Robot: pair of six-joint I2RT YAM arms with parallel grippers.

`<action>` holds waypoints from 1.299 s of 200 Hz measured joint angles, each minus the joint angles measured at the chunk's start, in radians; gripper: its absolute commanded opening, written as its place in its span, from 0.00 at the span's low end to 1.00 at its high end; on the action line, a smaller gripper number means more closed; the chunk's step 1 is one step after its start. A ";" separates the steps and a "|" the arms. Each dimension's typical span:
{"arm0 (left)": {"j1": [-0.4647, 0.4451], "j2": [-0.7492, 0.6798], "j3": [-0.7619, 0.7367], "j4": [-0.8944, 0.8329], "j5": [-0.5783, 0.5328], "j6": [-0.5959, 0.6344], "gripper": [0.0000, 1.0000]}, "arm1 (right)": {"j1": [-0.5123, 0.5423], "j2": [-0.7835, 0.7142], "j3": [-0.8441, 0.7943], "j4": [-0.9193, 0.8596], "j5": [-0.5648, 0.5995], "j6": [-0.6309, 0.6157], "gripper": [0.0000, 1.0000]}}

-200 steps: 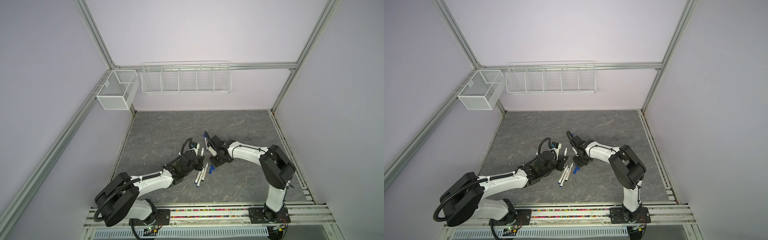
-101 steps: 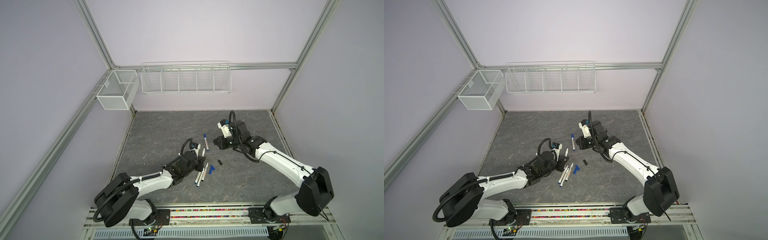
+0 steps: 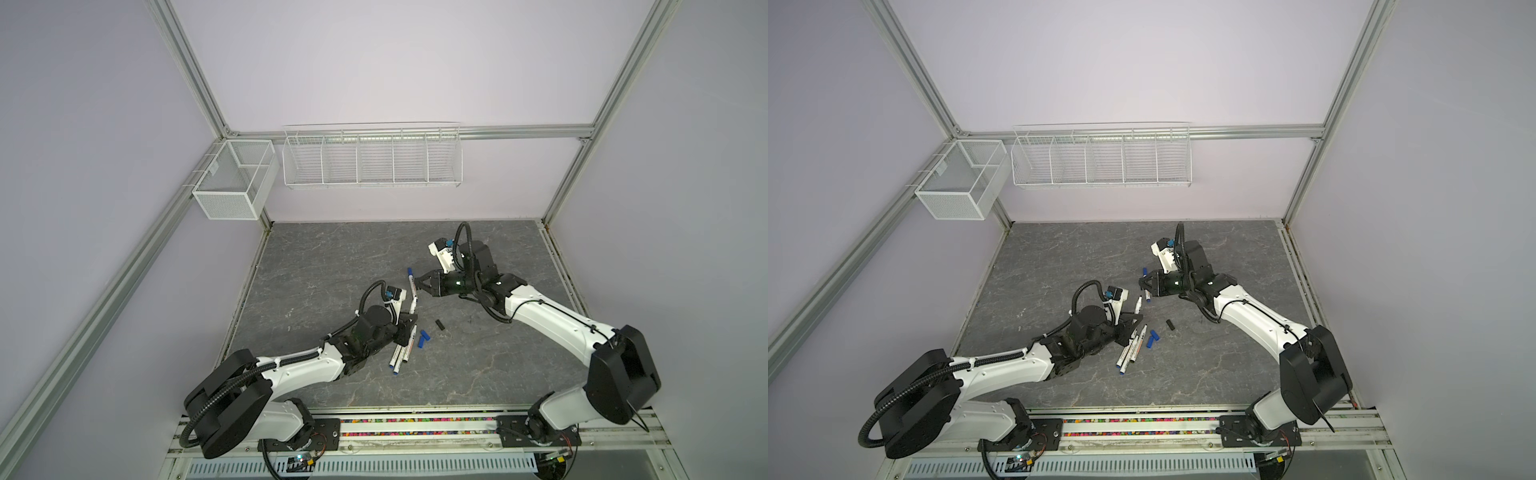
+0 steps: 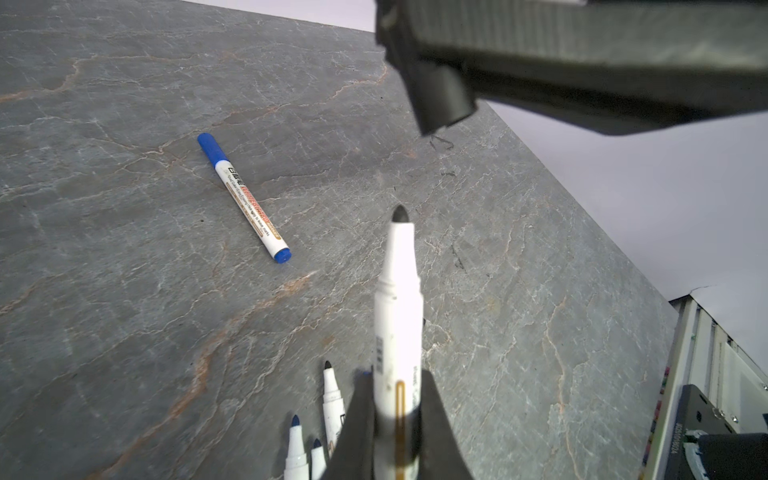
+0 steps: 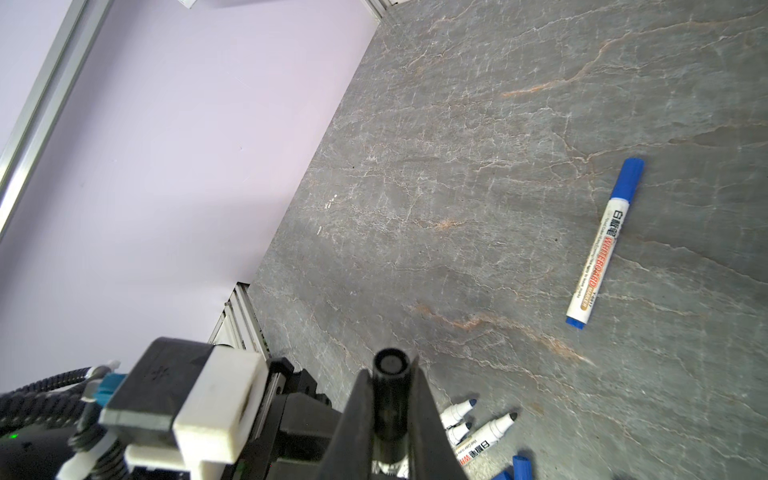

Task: Insert the pens into the pen caps
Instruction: 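Lift the black cap and bring it above the marker held by the left gripper, then press the black cap down onto the marker tip with the right gripper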

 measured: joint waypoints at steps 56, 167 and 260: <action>-0.002 -0.005 -0.010 0.011 0.000 0.002 0.00 | 0.013 0.031 0.000 0.002 -0.003 0.003 0.09; -0.006 -0.005 -0.015 0.014 0.001 0.002 0.00 | 0.028 0.029 -0.016 -0.004 -0.015 -0.017 0.09; -0.008 -0.005 -0.015 0.022 0.015 0.003 0.00 | 0.028 0.021 -0.016 -0.060 0.004 -0.062 0.08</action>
